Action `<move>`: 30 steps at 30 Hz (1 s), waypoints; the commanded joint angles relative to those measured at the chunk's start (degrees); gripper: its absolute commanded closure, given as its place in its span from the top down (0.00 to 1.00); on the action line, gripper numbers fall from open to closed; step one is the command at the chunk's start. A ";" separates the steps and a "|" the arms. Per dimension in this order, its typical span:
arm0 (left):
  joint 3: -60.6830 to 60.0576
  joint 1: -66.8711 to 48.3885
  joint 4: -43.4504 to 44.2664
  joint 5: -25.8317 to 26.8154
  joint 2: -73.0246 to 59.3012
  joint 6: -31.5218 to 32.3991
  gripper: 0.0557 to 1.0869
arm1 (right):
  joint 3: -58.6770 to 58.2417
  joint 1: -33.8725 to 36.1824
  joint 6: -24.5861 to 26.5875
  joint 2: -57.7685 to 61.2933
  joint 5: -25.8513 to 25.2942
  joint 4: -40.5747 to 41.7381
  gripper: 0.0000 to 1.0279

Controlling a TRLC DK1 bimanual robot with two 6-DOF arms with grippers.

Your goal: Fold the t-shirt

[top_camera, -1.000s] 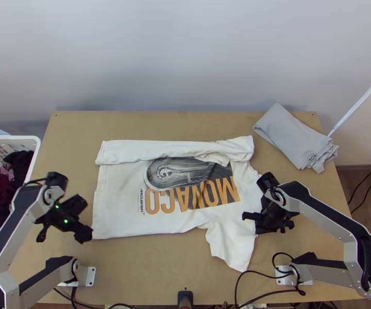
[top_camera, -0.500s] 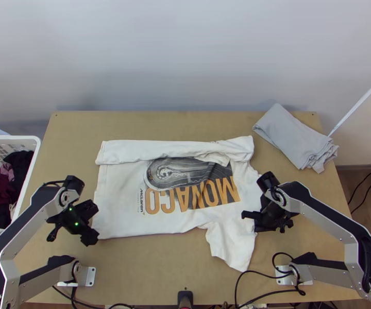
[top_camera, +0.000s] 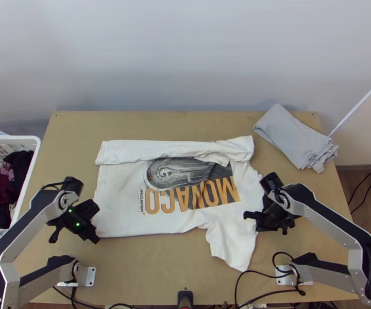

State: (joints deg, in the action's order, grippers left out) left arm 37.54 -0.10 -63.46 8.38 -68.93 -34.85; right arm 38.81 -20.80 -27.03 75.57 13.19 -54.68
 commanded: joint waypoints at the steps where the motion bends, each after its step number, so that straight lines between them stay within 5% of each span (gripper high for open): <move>1: -1.59 4.67 -0.52 0.14 0.63 -5.75 0.04 | -1.89 1.81 2.33 -1.21 -1.06 -0.52 0.03; 10: -0.01 12.84 -0.08 -0.12 -0.24 -10.41 0.04 | 0.04 2.60 3.65 -2.71 -3.08 -1.57 0.03; 30: 14.40 8.45 2.11 6.03 1.43 0.13 0.04 | 16.39 4.27 5.67 -4.73 -3.17 -7.46 0.03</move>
State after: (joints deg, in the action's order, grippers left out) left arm 50.24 8.32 -62.17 13.98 -66.74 -35.75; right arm 53.32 -17.54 -22.57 70.52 10.68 -61.14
